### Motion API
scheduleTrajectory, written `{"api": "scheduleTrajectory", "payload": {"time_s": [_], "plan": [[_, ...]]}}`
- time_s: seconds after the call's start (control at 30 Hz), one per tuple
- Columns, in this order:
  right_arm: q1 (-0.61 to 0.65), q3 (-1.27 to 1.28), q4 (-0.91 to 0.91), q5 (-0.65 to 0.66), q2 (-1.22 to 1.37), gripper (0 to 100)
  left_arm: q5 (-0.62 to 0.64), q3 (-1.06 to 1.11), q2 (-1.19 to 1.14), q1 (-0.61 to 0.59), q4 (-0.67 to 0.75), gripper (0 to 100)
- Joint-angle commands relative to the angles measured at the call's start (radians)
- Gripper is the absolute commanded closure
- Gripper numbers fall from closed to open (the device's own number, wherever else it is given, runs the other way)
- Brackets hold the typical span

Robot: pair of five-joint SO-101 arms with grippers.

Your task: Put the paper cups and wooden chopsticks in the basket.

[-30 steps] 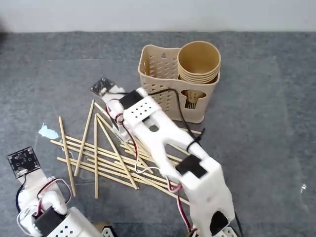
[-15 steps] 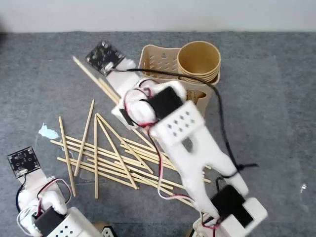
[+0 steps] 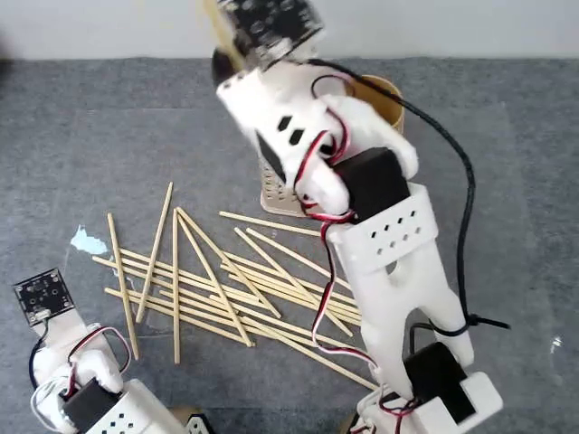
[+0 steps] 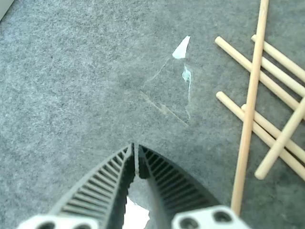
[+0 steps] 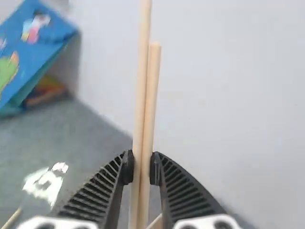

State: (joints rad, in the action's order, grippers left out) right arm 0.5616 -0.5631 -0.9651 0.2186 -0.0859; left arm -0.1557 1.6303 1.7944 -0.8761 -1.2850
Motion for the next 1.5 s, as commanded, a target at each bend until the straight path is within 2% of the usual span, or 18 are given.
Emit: {"api": "scheduleTrajectory", "payload": {"time_s": [0.0, 0.17, 0.37, 0.6, 0.83, 1.03, 1.23, 1.47], "plan": [[-0.044, -0.049, 0.117, 0.0, -0.041, 99.1, -0.009, -0.002, -0.005, 0.006, 0.017, 98], [-0.096, 0.06, 0.291, -0.002, -0.015, 99.1, -0.009, -0.002, -0.005, 0.006, 0.017, 98], [-0.137, 0.339, 0.578, 0.0, -0.03, 99.1, -0.009, 0.004, -0.005, 0.006, 0.017, 98], [-0.136, 0.677, 0.808, 0.0, -0.11, 99.1, -0.009, 0.004, -0.005, 0.006, 0.017, 98], [-0.156, 0.942, 0.964, -0.005, -0.143, 98.1, -0.009, 0.004, -0.005, 0.006, 0.017, 98], [-0.186, 0.902, 0.759, -0.155, -0.15, 77.5, -0.009, 0.004, -0.005, 0.006, 0.017, 98], [-0.173, 0.657, 0.407, -0.183, -0.168, 80.9, -0.009, 0.005, -0.005, 0.006, 0.017, 98], [-0.056, 0.419, -0.081, -0.181, -0.225, 81.2, -0.009, 0.005, -0.005, 0.008, 0.017, 98]]}}
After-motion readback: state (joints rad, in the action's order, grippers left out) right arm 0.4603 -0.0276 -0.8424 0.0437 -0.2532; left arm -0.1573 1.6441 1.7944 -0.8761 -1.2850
